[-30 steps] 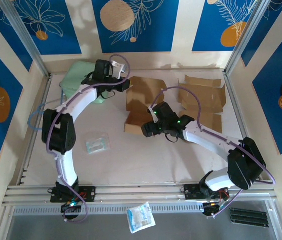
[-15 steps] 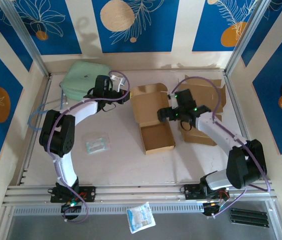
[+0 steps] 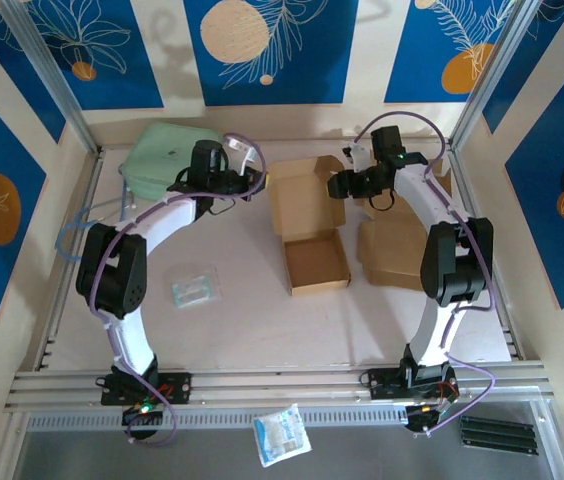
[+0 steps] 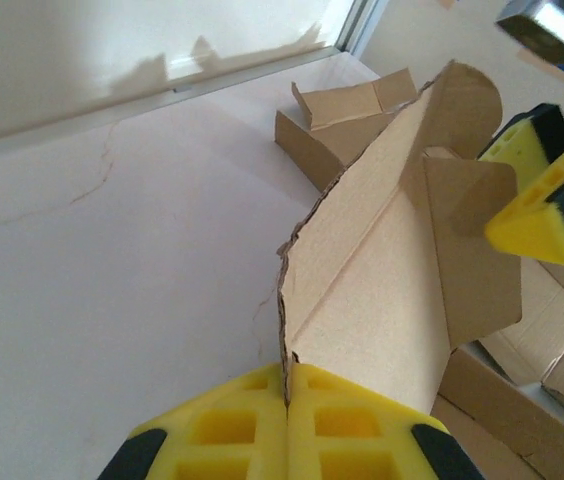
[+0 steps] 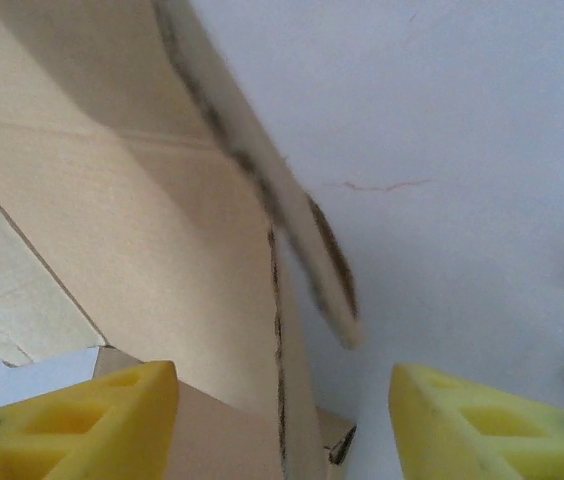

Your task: Fold the paper box

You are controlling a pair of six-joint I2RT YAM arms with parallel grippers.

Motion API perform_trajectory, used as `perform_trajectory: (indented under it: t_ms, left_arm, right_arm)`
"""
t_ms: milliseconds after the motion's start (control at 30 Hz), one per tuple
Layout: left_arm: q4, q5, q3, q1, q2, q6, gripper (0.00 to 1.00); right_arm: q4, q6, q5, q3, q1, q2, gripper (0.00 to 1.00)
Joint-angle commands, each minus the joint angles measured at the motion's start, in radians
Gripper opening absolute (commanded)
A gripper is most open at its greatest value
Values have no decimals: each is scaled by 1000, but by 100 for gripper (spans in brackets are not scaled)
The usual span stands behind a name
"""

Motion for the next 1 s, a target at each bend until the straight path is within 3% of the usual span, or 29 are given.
perform_trajectory:
  t_ms: [0,100,167,233,300,433,600,733,867,967]
  left_arm:
    - [-65,32,58,-15,-33,93,0]
    - [-83,28,73,-16,-32,109,0]
    - [-83,23,77,-21,-38,101,11]
    - [-107,-7,90,-25,-44,64,36]
    - [-162,-44,113,-26,-49,15,53]
    - [-373,-155,213,-19,-35,-3,70]
    - [-740,-171,456,5,68,73,80]
    - [-1009,-102,648,5,170,132,79]
    - [-1102,-53,737,-3,220,144,73]
    - [-1158,-80,786,-14,250,150,72]
  right_arm:
    - [-85,-47,-43,52,-11,8,47]
    - [-50,-58,-73,33,-11,-4,23]
    - [-11,-63,-83,5,-5,-24,7]
    - [49,-67,-81,-34,2,-48,5]
    - [108,-75,-83,-77,6,-68,4]
    - [216,-129,-83,-156,17,-101,3]
    - [226,-189,-41,-165,38,-102,3]
    - [237,-206,15,-168,54,-101,4]
    - [242,-217,66,-162,71,-93,4]
    - [240,-226,111,-151,88,-82,5]
